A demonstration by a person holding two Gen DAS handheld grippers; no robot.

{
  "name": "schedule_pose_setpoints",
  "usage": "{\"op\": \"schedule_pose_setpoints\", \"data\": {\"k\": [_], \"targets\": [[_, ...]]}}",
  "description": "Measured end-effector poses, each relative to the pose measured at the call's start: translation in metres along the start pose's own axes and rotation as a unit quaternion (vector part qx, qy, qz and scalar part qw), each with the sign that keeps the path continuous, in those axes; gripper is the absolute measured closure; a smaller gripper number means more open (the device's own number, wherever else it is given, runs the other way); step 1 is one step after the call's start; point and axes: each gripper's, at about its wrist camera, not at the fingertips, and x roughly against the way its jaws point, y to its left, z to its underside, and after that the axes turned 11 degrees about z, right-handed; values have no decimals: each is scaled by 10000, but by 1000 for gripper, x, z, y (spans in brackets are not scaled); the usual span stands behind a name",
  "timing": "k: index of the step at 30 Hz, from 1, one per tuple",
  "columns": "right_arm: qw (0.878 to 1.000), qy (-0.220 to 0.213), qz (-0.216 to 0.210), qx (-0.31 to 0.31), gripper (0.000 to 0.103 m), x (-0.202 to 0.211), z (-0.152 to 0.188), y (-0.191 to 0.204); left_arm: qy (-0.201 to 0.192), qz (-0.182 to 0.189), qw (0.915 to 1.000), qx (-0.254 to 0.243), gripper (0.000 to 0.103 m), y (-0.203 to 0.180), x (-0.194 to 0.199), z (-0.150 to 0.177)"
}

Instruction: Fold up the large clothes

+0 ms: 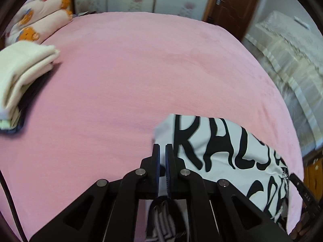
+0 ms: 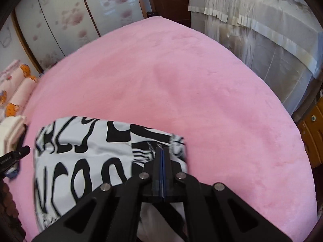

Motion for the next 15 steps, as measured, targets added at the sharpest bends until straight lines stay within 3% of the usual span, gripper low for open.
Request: {"op": "schedule_pose_setpoints", "data": {"k": [3, 7, 11, 15], "targets": [[9999, 57, 98, 43, 103, 17, 5, -16, -17, -34, 9995, 311, 98, 13, 21, 6], [9988, 462, -7, -127, 103, 37, 20, -29, 70, -239, 9976, 652, 90, 22, 46, 29], [9945, 975, -89, -373, 103, 54, 54, -40, 311, -495, 9922, 1102, 89, 30, 65, 68], [9903, 1309, -237, -407, 103, 71, 87, -41, 510, -595, 9895, 1215, 83, 23, 87, 113]]}}
